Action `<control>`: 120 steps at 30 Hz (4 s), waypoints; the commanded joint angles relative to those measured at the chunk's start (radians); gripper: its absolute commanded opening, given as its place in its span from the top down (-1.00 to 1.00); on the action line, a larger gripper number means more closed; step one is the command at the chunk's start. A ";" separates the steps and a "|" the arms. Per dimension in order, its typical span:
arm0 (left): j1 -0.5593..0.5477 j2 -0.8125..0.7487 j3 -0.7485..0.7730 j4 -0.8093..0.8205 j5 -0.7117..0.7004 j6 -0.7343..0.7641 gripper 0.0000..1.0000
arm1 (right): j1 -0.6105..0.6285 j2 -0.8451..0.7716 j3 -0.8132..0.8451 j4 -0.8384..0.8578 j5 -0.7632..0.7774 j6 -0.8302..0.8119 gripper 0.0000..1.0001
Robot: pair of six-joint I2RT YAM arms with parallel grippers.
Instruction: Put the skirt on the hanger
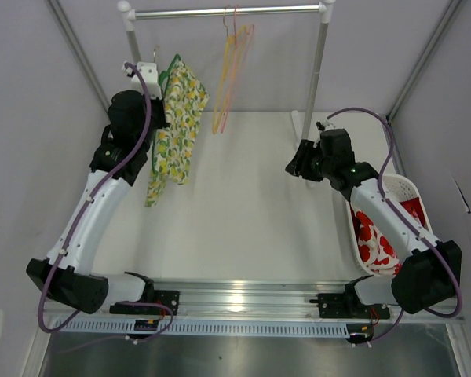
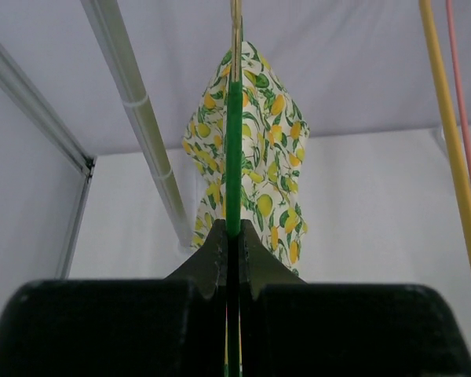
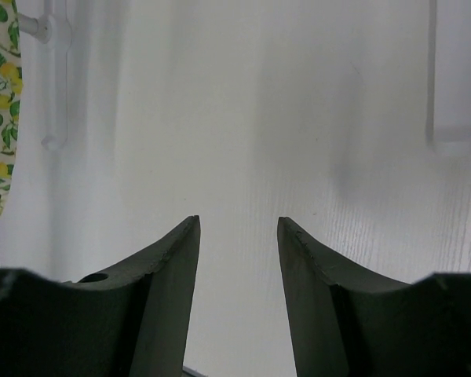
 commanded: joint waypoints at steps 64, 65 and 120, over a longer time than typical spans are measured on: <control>0.043 0.181 0.289 0.209 -0.030 -0.050 -0.42 | -0.057 -0.052 0.090 0.009 -0.052 -0.048 -0.05; 0.043 0.151 0.278 0.202 -0.030 -0.053 -0.47 | -0.061 -0.052 0.090 0.001 -0.044 -0.045 -0.06; -0.459 -0.342 -0.490 0.222 0.352 -0.408 -0.58 | -0.477 -0.179 -0.185 -0.347 0.335 -0.059 1.00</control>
